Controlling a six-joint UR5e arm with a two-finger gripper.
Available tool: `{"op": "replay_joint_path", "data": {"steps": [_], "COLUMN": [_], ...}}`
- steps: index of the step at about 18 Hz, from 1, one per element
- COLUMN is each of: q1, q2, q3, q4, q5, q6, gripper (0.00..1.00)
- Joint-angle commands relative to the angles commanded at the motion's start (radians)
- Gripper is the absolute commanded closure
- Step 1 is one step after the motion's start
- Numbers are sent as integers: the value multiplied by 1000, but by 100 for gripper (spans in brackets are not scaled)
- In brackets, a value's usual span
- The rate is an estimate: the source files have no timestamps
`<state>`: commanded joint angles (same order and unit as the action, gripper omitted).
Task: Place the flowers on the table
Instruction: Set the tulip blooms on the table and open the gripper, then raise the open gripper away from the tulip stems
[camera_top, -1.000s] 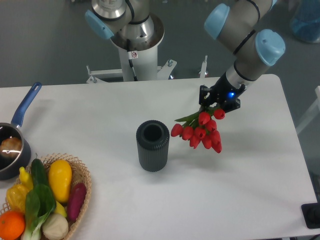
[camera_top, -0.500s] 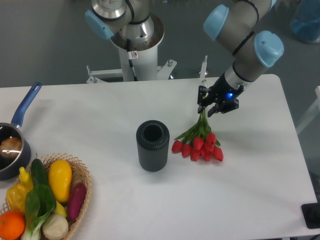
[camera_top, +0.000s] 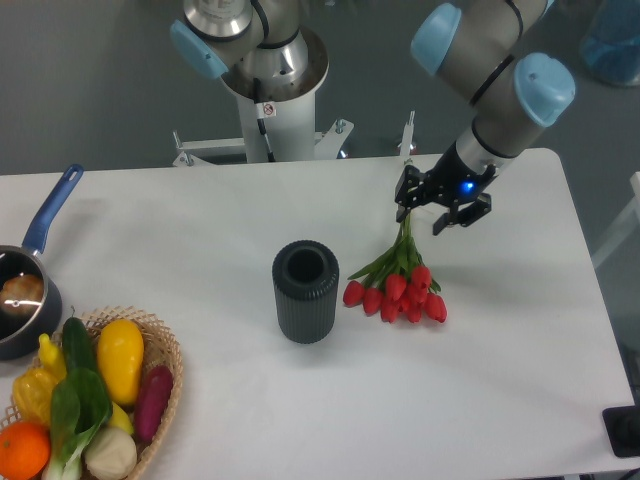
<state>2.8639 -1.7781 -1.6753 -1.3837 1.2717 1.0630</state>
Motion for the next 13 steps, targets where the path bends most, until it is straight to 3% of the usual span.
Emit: {"op": "replay_joint_path", "data": {"steps": [5, 8, 11, 13], "q1": [55, 57, 57, 74], "q2": [45, 57, 81, 92], "q3": [77, 115, 121, 121], "q4": [15, 26, 78, 83], "q5": [-141, -146, -141, -129], "q6": [0, 20, 141, 217], "gripper": [0, 0, 0, 0]}}
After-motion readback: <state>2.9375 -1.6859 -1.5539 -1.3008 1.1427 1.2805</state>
